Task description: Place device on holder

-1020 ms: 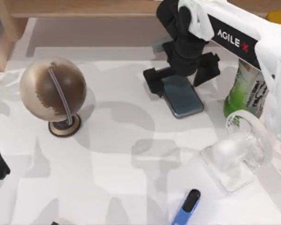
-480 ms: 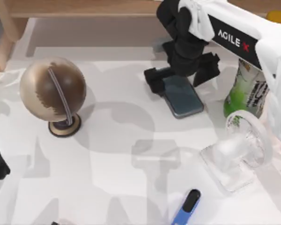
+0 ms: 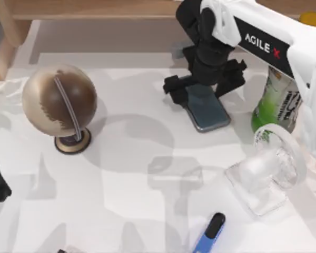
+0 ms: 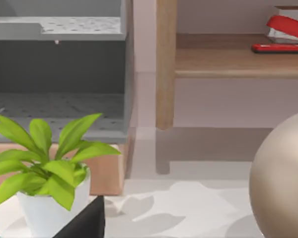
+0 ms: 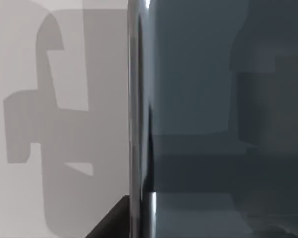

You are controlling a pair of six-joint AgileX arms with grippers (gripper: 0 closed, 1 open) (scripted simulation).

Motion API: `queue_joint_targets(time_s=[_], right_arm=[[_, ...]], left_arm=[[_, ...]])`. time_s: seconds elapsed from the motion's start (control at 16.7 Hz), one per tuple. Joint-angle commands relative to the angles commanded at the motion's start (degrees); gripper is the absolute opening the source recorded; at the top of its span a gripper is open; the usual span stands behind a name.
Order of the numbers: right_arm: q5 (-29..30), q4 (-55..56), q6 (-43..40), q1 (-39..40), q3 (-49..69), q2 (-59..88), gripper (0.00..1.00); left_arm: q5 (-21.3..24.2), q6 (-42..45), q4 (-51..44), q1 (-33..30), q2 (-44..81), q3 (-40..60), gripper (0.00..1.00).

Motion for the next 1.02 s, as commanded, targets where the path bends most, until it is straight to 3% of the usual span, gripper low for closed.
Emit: queue_joint_targets(time_s=[0.12, 1.02], right_arm=[[0.0, 0.0, 0.0, 0.0, 0.0, 0.0, 0.00], [0.4, -5.1, 0.0, -0.2, 4.4, -2.1, 0.00]], left_arm=[[0.0, 0.0, 0.0, 0.0, 0.0, 0.0, 1.00], [0.0, 0.0, 0.0, 0.0, 0.0, 0.0, 1.00]])
